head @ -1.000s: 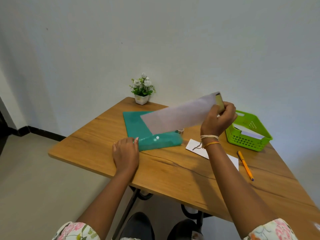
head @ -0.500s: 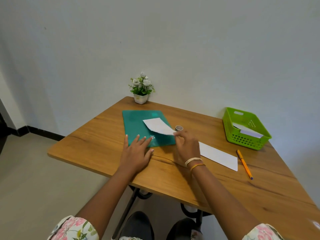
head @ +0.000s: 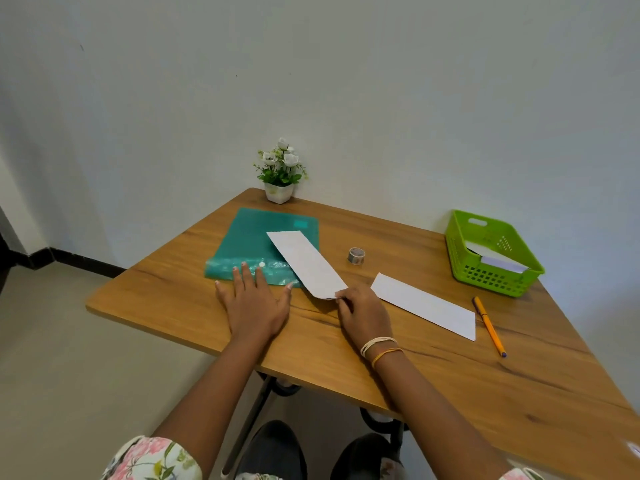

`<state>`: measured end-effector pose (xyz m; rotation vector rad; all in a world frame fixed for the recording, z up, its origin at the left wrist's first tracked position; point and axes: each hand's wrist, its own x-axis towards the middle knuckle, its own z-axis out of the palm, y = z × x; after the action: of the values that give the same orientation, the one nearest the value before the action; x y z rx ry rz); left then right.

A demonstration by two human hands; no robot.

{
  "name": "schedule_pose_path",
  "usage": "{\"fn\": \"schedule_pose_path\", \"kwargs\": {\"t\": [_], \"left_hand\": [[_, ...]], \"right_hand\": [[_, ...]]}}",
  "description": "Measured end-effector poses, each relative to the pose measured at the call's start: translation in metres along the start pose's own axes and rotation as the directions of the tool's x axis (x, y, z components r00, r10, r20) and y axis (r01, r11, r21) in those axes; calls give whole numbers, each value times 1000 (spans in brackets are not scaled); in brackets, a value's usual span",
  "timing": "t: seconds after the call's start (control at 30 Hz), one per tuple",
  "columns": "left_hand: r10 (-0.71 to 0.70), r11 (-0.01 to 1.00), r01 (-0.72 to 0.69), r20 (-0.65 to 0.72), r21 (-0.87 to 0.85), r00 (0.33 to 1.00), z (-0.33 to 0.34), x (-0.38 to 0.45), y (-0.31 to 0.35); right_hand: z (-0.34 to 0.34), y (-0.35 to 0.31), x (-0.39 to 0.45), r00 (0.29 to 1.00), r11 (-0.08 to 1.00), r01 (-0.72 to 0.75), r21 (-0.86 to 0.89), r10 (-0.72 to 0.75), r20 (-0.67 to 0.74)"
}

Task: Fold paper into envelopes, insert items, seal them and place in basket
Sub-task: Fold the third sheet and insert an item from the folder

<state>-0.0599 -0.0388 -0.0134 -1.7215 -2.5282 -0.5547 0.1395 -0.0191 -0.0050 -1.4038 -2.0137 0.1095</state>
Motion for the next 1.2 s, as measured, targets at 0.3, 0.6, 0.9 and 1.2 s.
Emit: {"fn": "schedule_pose_path", "kwargs": {"t": [0.3,0.6,0.9,1.2], "left_hand": [[214,595,-204,-91,-777,973,-10,-8,18],[427,-374,673,526,-638,736,-7,-11,70],[472,-530,677,486,-511,736,-6,-15,77],[497,-514,695,486,-503,719,-2,-12,77]], "right_hand": [[-16,-13,-3,971,930,-176,322,218,-99],[-13,-8,-17,996,932,-66,356,83,-33],[-11,-11,-16,992,999,52,-5,-52,-119],[-14,-13,-22,981,995,93,30,-86,-173]]}}
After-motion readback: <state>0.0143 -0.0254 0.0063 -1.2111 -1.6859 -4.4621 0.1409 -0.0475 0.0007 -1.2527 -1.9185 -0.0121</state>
